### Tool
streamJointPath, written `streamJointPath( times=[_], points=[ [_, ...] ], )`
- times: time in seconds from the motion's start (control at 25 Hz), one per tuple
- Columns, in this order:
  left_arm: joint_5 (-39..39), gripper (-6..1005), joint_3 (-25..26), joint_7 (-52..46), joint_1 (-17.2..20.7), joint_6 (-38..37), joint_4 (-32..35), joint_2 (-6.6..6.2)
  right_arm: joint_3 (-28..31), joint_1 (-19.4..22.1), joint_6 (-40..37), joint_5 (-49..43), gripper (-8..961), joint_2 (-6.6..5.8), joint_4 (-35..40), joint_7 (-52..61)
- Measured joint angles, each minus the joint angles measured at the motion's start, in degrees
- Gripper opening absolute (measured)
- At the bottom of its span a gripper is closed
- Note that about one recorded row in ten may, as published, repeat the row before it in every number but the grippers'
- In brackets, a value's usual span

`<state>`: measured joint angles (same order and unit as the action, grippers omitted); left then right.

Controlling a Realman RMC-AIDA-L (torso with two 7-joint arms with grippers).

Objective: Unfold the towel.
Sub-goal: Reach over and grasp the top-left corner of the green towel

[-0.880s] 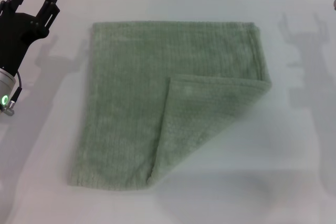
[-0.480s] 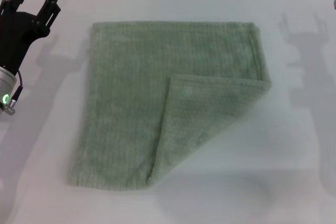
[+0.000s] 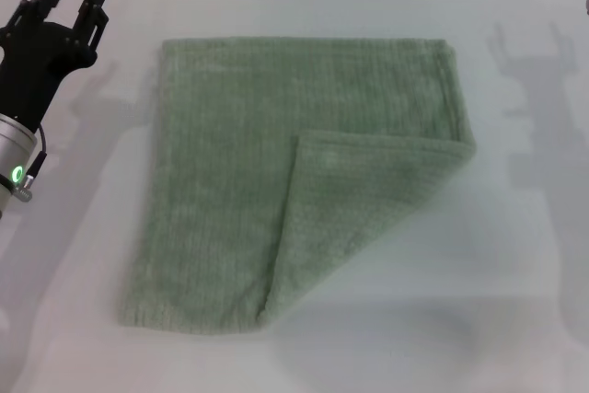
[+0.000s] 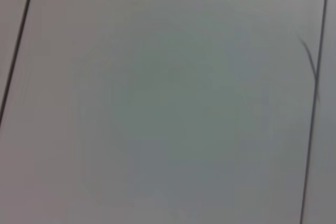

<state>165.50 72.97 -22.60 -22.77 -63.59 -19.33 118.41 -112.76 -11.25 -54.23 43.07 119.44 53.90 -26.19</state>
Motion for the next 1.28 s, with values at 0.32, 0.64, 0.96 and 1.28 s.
streamJointPath(
  times=[0.32,0.64,0.96,1.28],
  points=[
    [0.00,326,-0.57,0.01,-0.57,0.78,-0.01,-0.02,0.00,0.04,0.00,0.00,792,0.00,0.09,0.00],
    [0.01,143,-4.62,-0.68,-2.89,6.36,-0.41,-0.30,0.00,-0.02,0.05,0.00,791,0.00,0.07,0.00],
    [0.00,-2,-9.58,-1.37,-7.76,19.50,-0.60,-0.33,0.09,-0.08,0.42,0.00,791,-0.05,0.19,0.00],
    [-0.01,-2,-10.06,-1.62,-10.88,31.41,-1.44,-0.13,0.09,-0.23,0.48,0.00,791,-0.09,0.30,0.00]
  ],
)
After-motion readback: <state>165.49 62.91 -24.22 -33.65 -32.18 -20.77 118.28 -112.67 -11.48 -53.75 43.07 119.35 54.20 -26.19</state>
